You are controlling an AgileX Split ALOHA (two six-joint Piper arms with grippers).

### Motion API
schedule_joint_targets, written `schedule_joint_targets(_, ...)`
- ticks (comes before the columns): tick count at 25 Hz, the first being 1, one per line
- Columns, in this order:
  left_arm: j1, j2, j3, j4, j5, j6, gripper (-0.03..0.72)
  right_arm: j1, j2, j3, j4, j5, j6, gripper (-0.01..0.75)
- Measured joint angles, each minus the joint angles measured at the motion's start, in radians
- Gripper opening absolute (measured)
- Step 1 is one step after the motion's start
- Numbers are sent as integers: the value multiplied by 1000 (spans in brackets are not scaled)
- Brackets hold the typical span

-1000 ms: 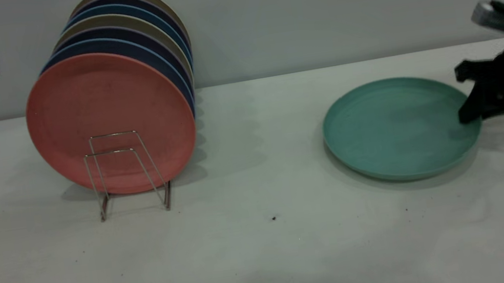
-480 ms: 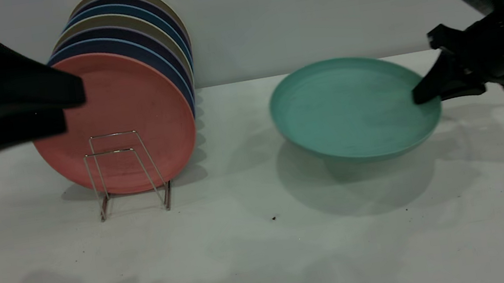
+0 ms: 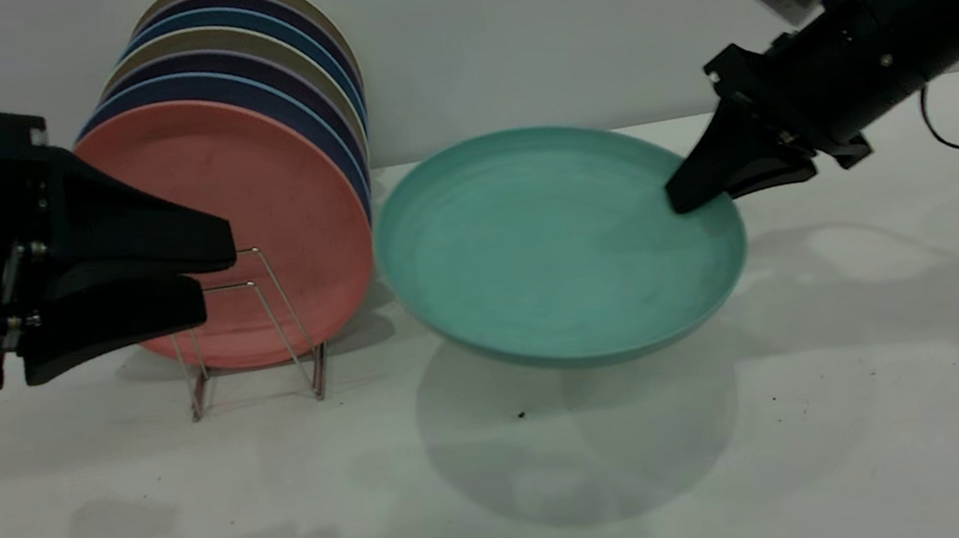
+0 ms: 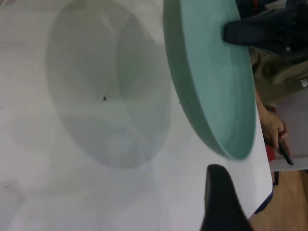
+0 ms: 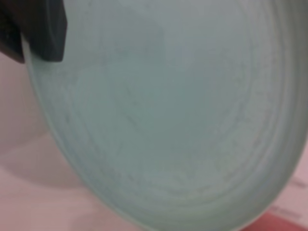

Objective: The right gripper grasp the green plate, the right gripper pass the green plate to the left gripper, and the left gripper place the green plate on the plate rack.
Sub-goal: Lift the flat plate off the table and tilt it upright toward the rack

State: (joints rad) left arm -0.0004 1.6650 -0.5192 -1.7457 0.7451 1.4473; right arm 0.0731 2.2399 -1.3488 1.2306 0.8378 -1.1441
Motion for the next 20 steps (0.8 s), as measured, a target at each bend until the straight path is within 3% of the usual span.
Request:
schedule_joint_targets(8, 0, 0, 0, -4, -33, -7, 454, 56, -42, 0, -8, 49, 3, 15)
schedule_joint_targets(20, 0, 0, -4, -5, -51, -13, 454, 199, -61, 1, 44, 62, 5, 15)
